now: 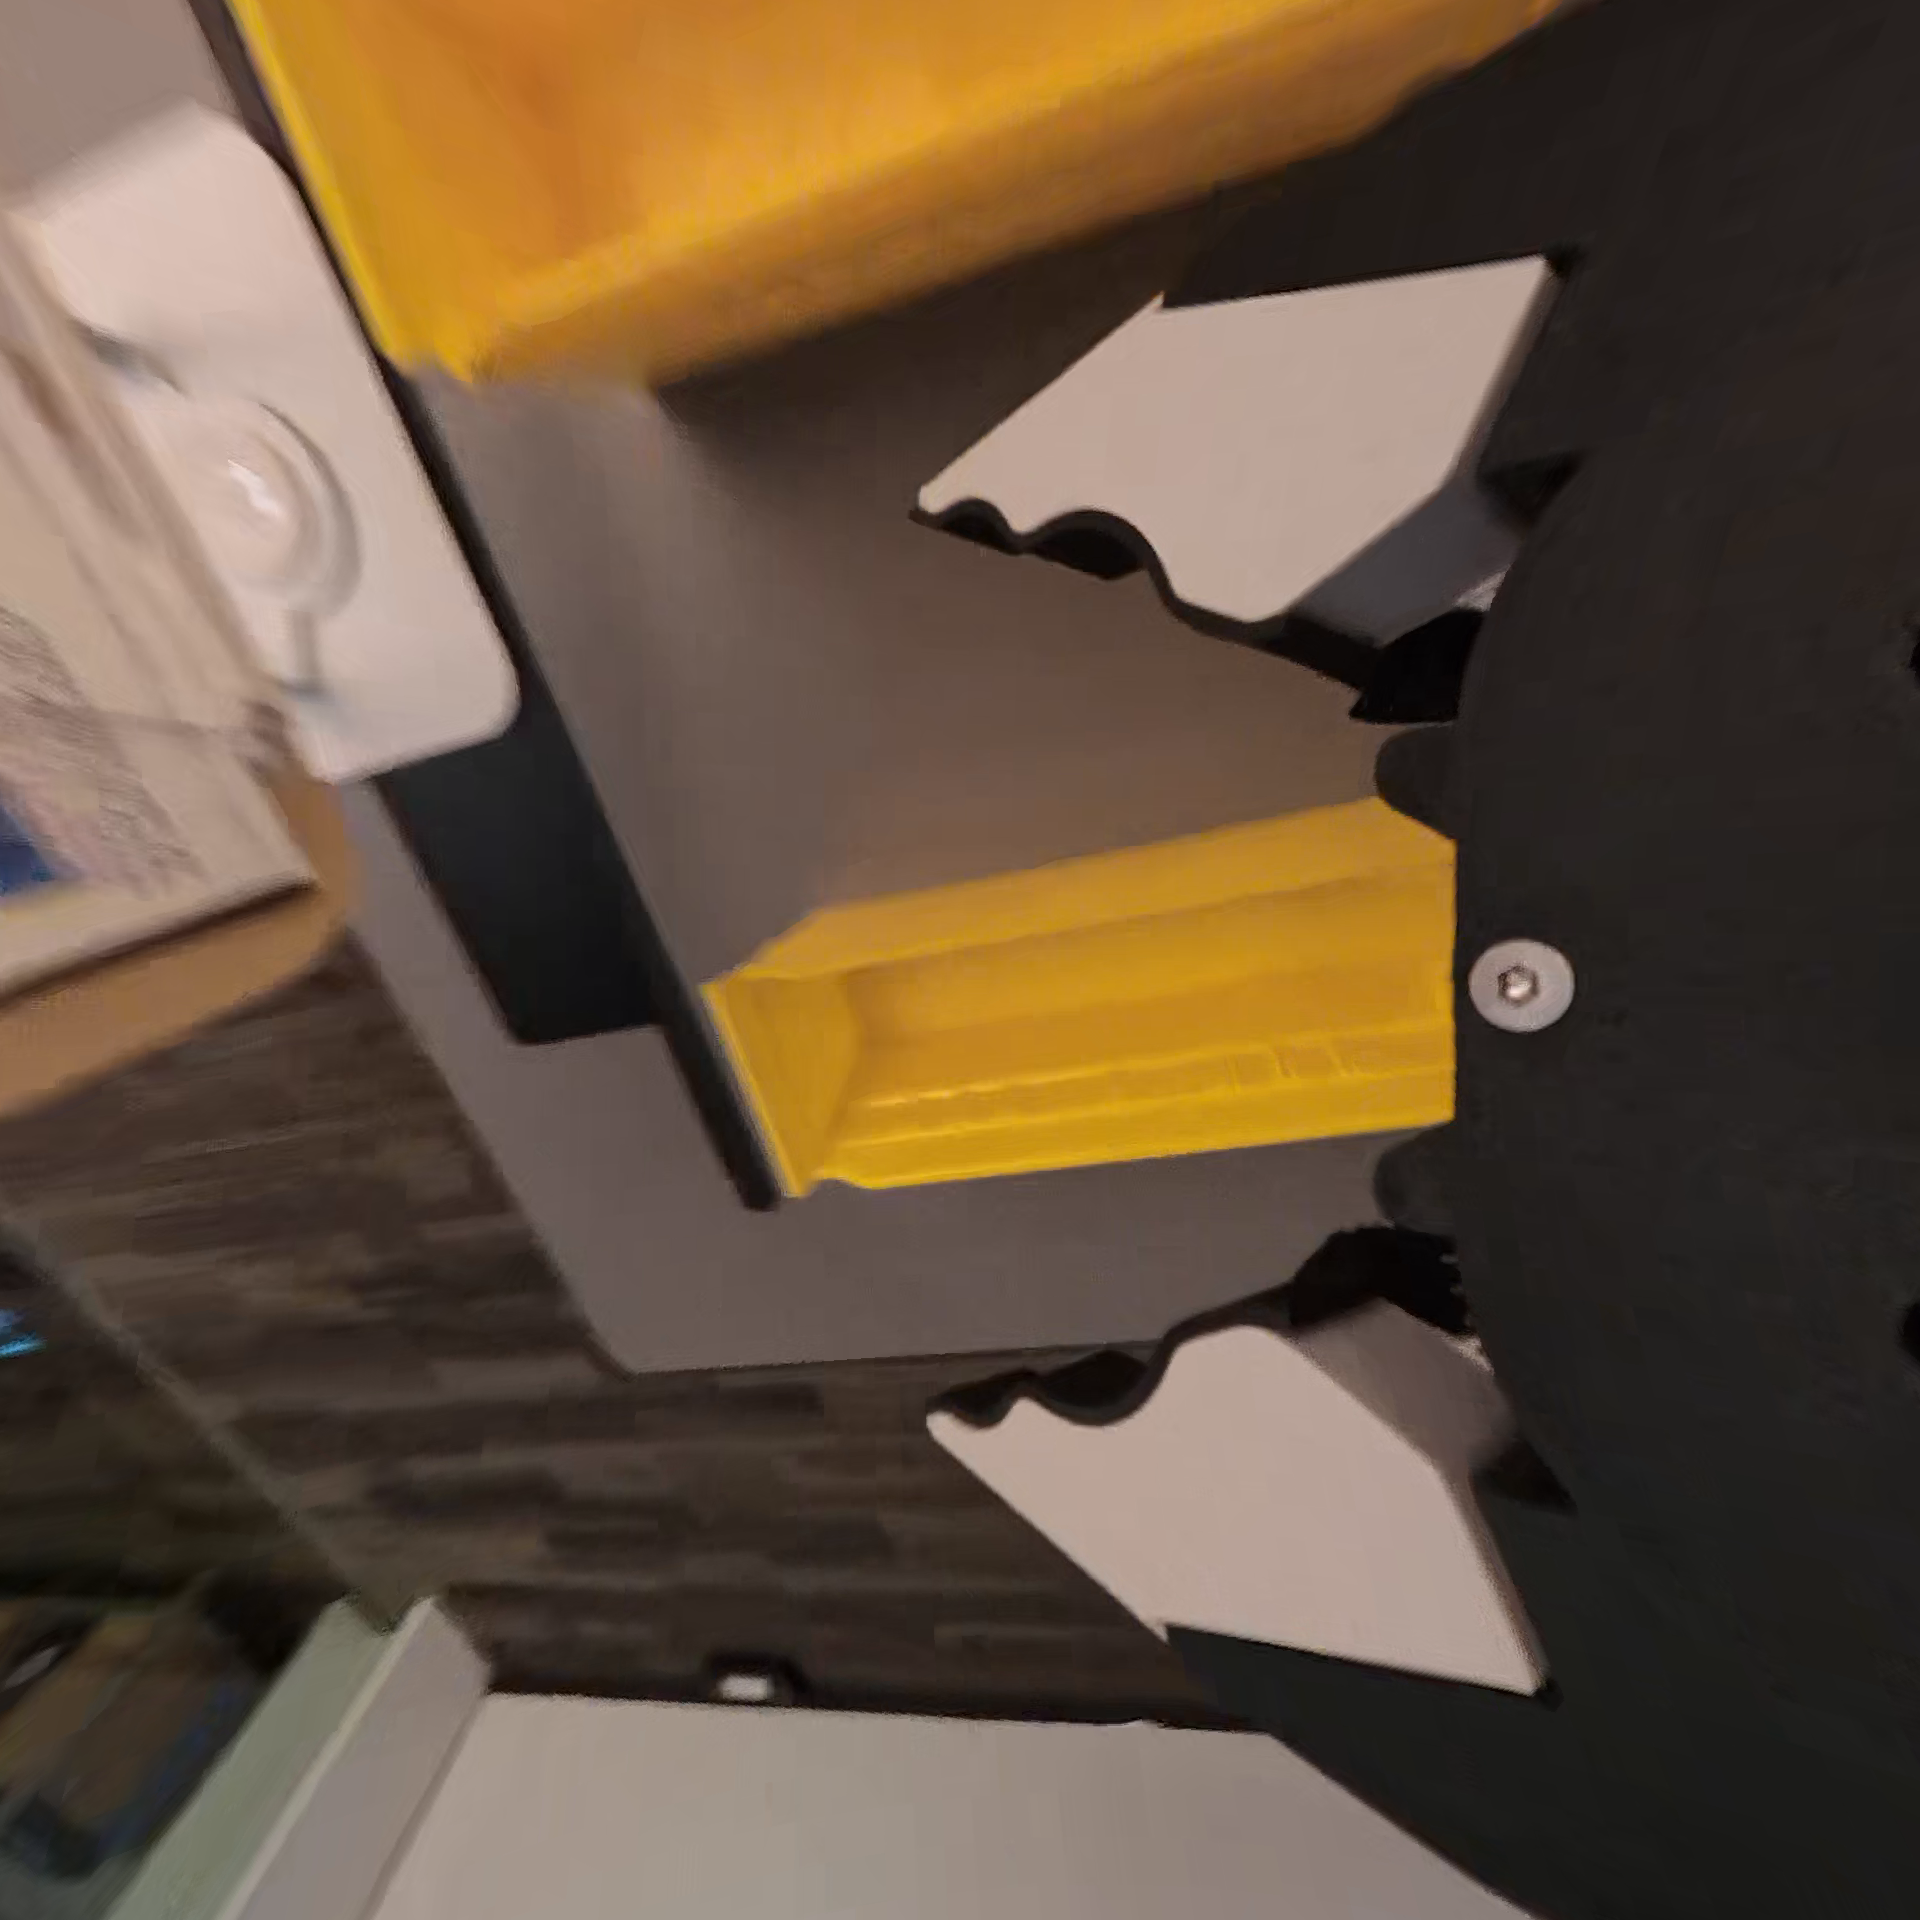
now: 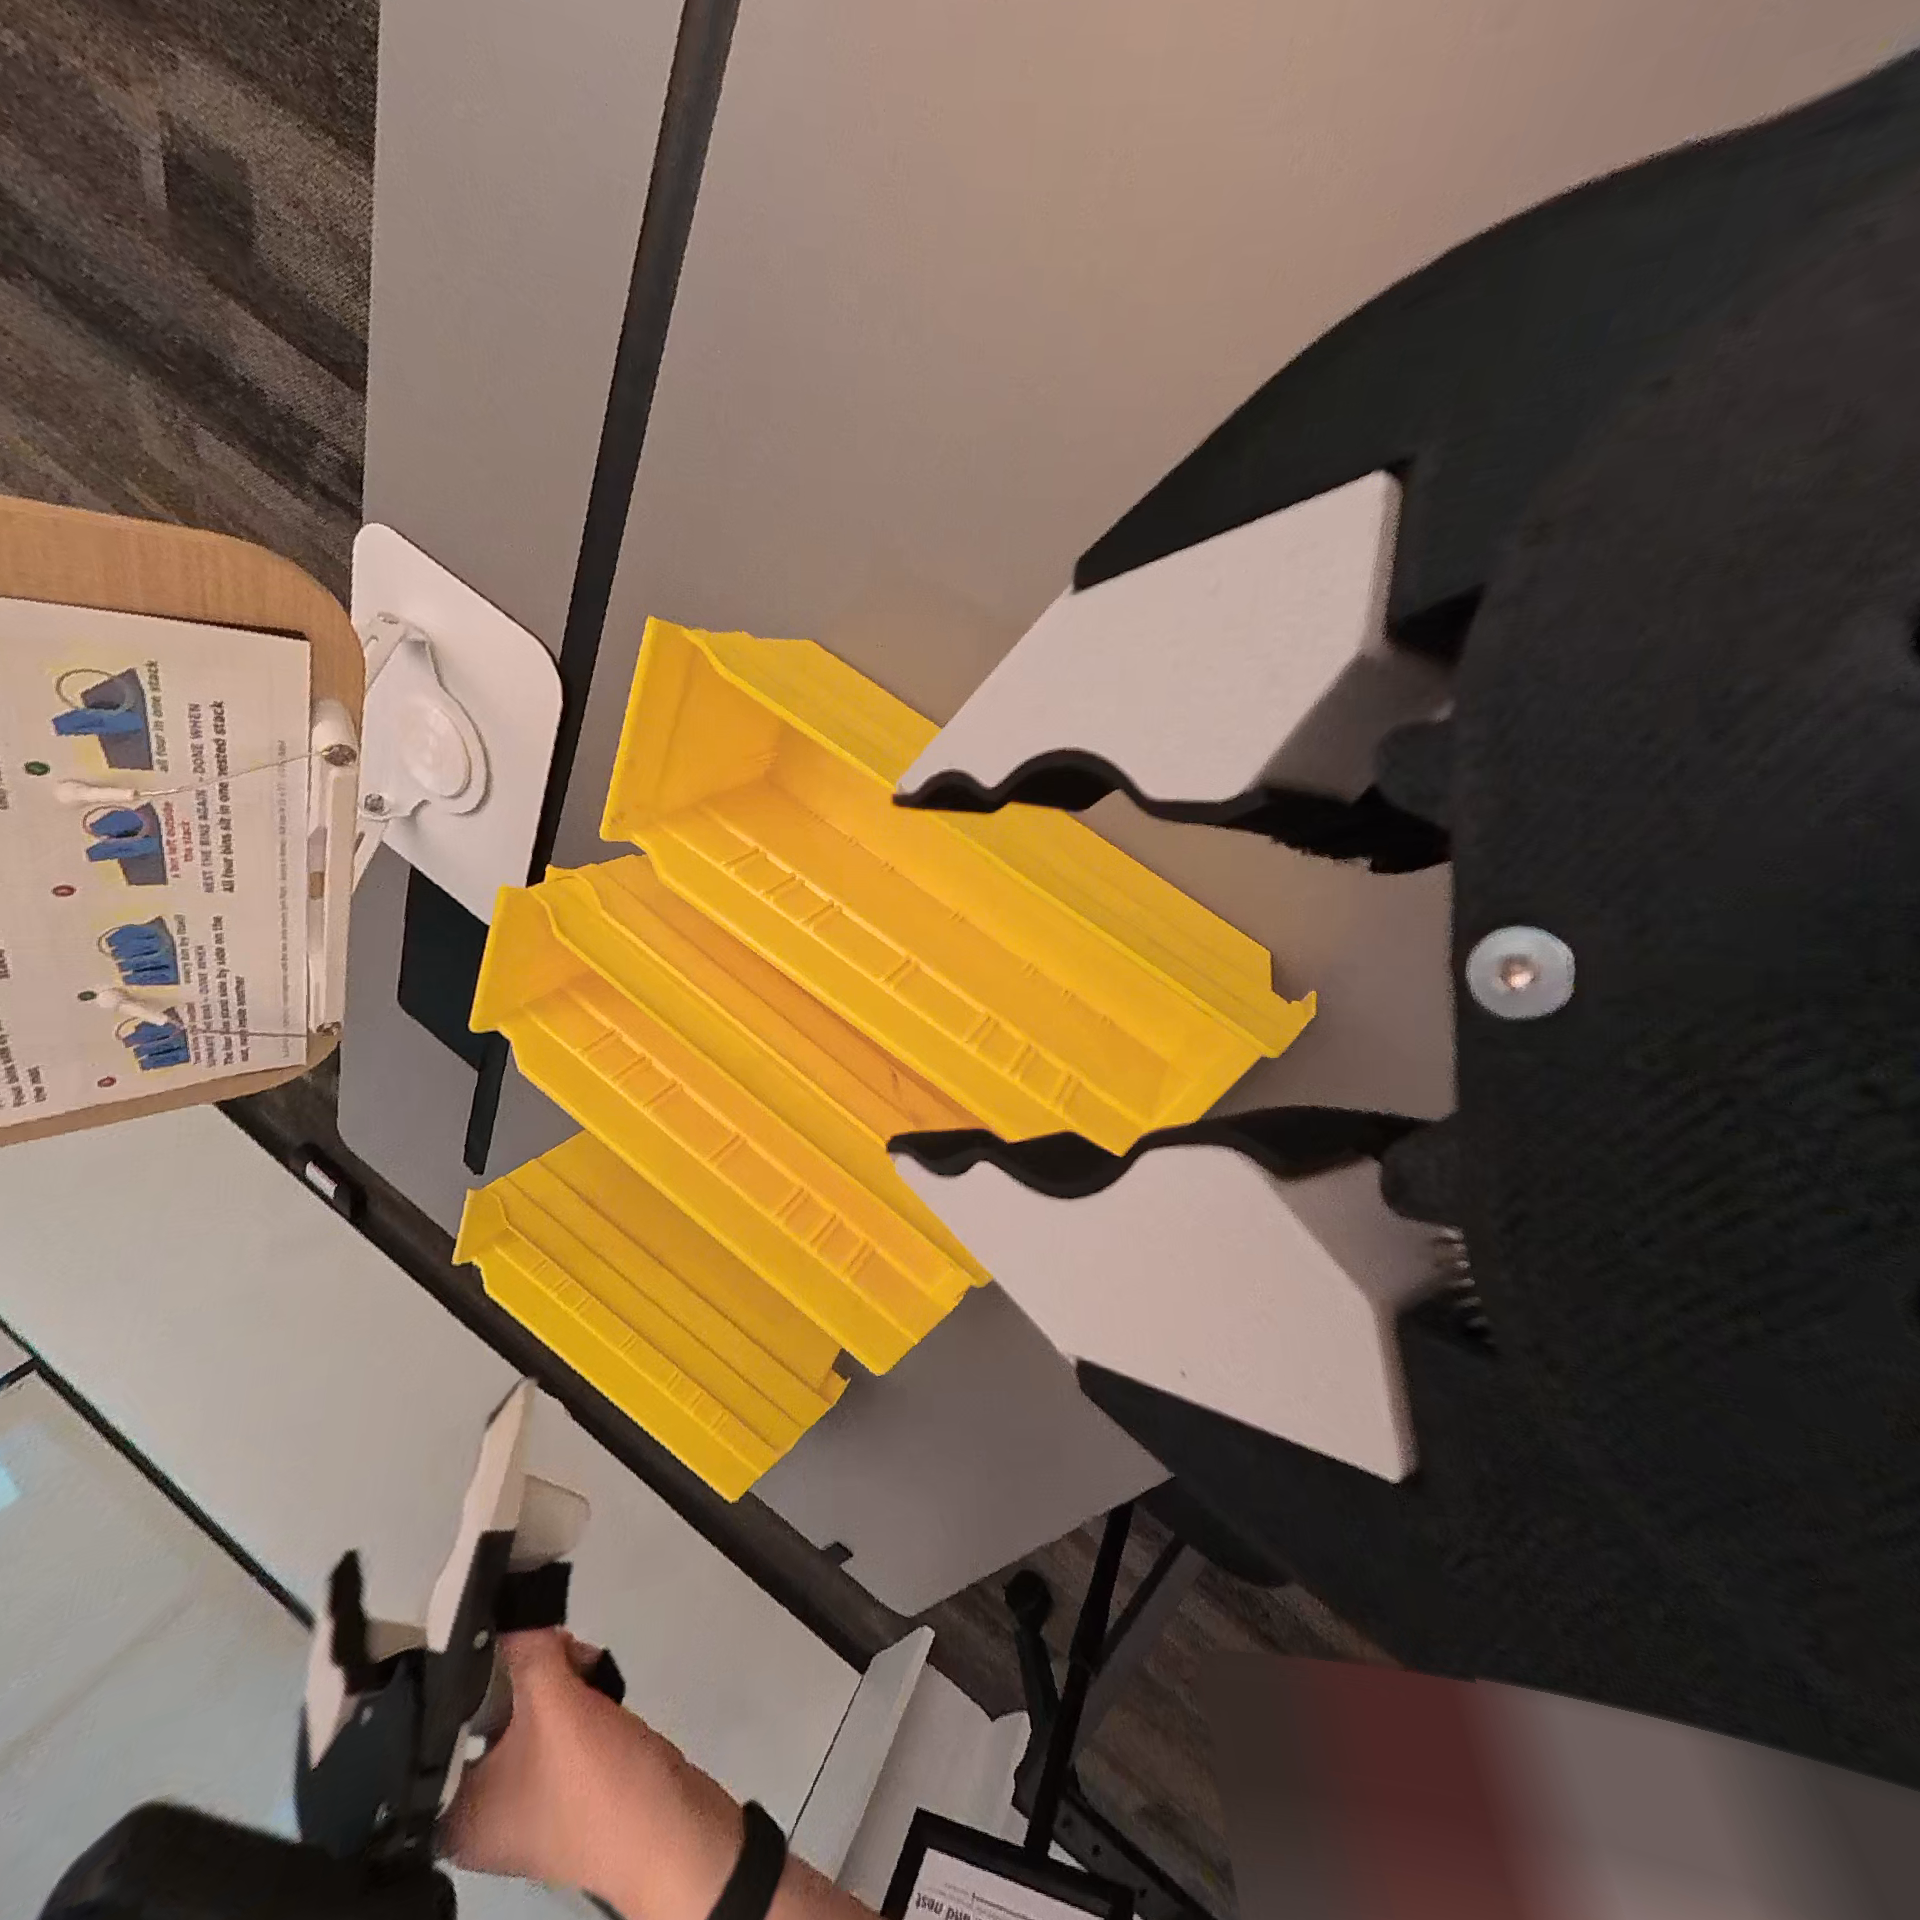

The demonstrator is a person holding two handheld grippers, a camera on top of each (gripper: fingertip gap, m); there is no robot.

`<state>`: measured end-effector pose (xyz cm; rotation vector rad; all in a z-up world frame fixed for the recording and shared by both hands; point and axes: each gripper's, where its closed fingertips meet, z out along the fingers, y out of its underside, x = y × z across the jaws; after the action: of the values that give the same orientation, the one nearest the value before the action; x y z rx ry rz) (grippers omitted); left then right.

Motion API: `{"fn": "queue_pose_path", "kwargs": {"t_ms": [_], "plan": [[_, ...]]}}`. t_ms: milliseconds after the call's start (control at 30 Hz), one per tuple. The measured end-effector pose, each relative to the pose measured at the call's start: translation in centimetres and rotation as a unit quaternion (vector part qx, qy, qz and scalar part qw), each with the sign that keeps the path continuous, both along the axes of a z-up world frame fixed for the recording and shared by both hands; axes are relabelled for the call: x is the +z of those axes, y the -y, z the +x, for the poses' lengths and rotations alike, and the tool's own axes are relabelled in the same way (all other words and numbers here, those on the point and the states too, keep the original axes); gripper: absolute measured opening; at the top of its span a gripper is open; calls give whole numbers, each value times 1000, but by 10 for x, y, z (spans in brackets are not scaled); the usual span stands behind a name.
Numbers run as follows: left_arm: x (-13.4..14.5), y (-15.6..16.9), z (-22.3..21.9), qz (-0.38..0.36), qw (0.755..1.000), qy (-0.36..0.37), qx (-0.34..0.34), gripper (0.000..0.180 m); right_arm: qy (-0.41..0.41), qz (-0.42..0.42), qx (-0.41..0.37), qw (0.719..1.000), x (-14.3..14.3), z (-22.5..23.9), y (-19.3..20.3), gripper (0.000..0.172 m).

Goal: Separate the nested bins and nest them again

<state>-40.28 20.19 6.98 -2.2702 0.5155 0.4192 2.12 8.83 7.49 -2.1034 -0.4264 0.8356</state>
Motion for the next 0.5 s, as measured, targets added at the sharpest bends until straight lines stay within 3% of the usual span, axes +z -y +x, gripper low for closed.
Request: {"fn": "queue_pose_path", "kwargs": {"t_ms": [33,100,200,500], "plan": [[-17,1,-20,-35,999,4,20,153,2,-3,-3,1000,-1,1,-2,61],[-56,10,-57,-127,988,32,78,157,3,-6,-9,1000,-4,2,-5,61],[-97,19,-82,-205,966,87,130,158,9,-17,-13,1000,-11,1,-11,61],[-150,27,-122,-287,935,97,185,158,43,-55,-6,998,-34,-4,-17,62]]}}
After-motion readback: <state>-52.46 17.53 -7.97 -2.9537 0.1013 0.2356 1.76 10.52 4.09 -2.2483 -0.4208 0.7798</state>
